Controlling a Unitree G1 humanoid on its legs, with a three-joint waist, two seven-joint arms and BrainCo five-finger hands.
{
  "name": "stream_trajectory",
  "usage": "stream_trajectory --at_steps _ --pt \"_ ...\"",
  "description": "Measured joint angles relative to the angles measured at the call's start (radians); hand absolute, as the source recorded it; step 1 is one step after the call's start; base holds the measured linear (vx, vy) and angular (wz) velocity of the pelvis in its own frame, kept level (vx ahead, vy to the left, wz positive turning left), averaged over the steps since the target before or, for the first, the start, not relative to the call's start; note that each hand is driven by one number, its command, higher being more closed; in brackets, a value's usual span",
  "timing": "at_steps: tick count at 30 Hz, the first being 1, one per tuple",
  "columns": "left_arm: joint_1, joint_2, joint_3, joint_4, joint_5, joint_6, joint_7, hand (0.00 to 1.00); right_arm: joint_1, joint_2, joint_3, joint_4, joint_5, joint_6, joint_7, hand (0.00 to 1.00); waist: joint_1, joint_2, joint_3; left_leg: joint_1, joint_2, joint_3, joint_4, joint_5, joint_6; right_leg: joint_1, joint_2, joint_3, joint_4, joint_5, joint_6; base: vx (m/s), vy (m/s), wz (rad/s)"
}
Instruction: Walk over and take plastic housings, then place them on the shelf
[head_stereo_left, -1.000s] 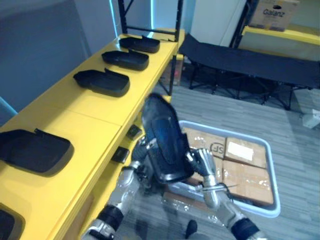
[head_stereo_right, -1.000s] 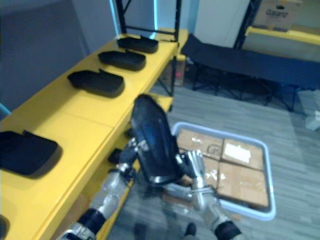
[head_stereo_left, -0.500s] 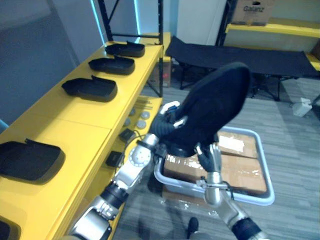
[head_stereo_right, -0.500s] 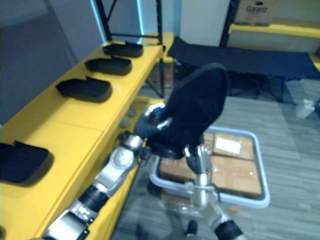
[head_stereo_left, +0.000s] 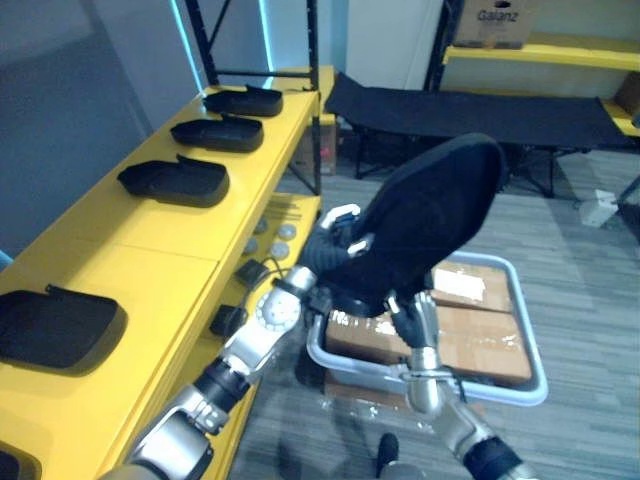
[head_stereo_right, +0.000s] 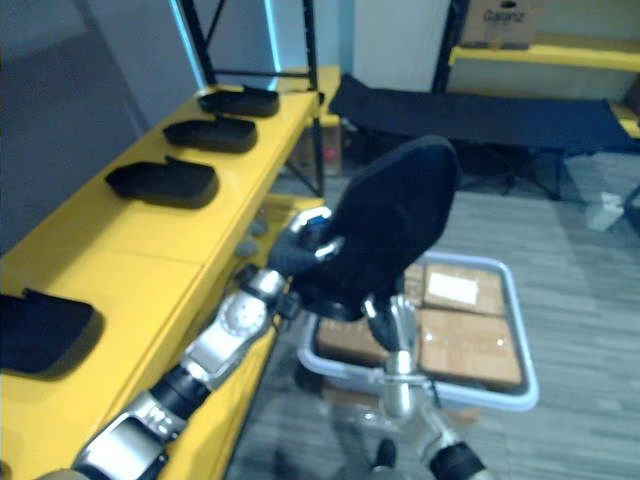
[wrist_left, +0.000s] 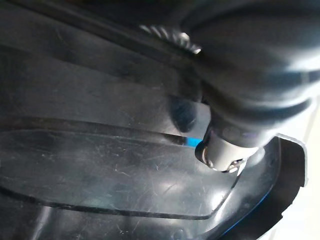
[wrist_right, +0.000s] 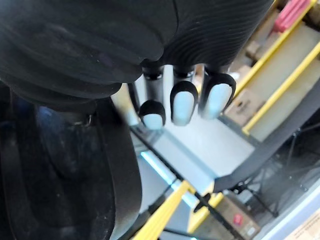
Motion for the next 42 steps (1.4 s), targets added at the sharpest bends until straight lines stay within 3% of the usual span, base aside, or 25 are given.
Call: stream_trajectory --at_steps 4,10,18,28,32,33,36,42 --pt "0.028 -0.001 -0.036 0.007 0.066 0.013 0.108 1.00 -0.007 -0.005 0.022 0.008 0.054 0.039 0.057 0.00 0.002 0.003 0.002 -0.003 0.000 -0.004 0.000 0.000 0.000 0.000 0.000 -0.003 0.000 -0.002 -0.002 0.01 0.000 0.02" --pt "0.116 -0.060 -0.026 0.004 0.339 0.015 0.268 1.00 -0.049 0.024 0.039 0.035 0.160 0.099 0.136 0.00 0.024 0.014 0.009 -0.007 0.000 -0.009 0.000 0.000 0.000 -0.002 0.001 -0.008 0.000 -0.004 -0.002 0.00 0.000 0.01" --pt "0.239 -0.133 0.075 -0.040 0.545 -0.032 0.423 1.00 -0.084 0.105 -0.040 0.030 0.215 0.100 0.171 0.00 0.052 0.019 0.012 -0.008 0.003 -0.014 0.004 -0.001 0.000 0.002 0.003 -0.011 0.000 -0.006 0.001 0.00 0.000 0.00" --pt "0.256 -0.192 0.106 -0.057 0.630 -0.040 0.554 1.00 -0.086 0.139 -0.113 0.021 0.214 0.072 0.163 0.00 0.054 0.012 0.015 -0.016 0.002 -0.017 0.017 -0.011 0.004 0.003 0.000 -0.014 0.001 0.000 0.018 0.00 0.000 0.01" --pt "0.246 -0.214 0.154 -0.059 0.710 -0.001 0.656 1.00 -0.078 0.140 -0.135 0.027 0.306 0.012 0.186 0.00 0.053 0.003 0.017 -0.016 0.001 -0.017 0.017 -0.013 0.005 0.003 0.000 -0.011 0.004 0.005 0.022 0.00 0.000 0.00" --pt "0.244 -0.214 0.180 -0.059 0.729 0.016 0.693 1.00 -0.072 0.139 -0.153 0.027 0.372 -0.031 0.228 0.00 0.052 0.000 0.016 -0.015 0.000 -0.017 0.017 -0.013 0.005 0.003 -0.001 -0.009 0.007 0.006 0.022 0.00 0.000 0.00" --pt "0.230 -0.213 0.220 -0.059 0.761 0.052 0.748 1.00 -0.057 0.132 -0.182 0.021 0.435 -0.103 0.317 0.00 0.052 -0.007 0.013 -0.015 -0.002 -0.017 0.017 -0.013 0.006 0.004 -0.002 -0.008 0.008 0.009 0.022 0.00 0.000 0.00" --pt "0.182 -0.196 0.239 -0.059 0.851 0.095 0.786 1.00 -0.021 0.129 -0.188 -0.033 0.528 -0.199 0.450 0.00 0.048 -0.025 0.012 -0.014 -0.002 -0.012 0.018 -0.013 0.006 0.003 -0.002 -0.002 0.001 0.011 0.019 -0.02 0.000 -0.02"
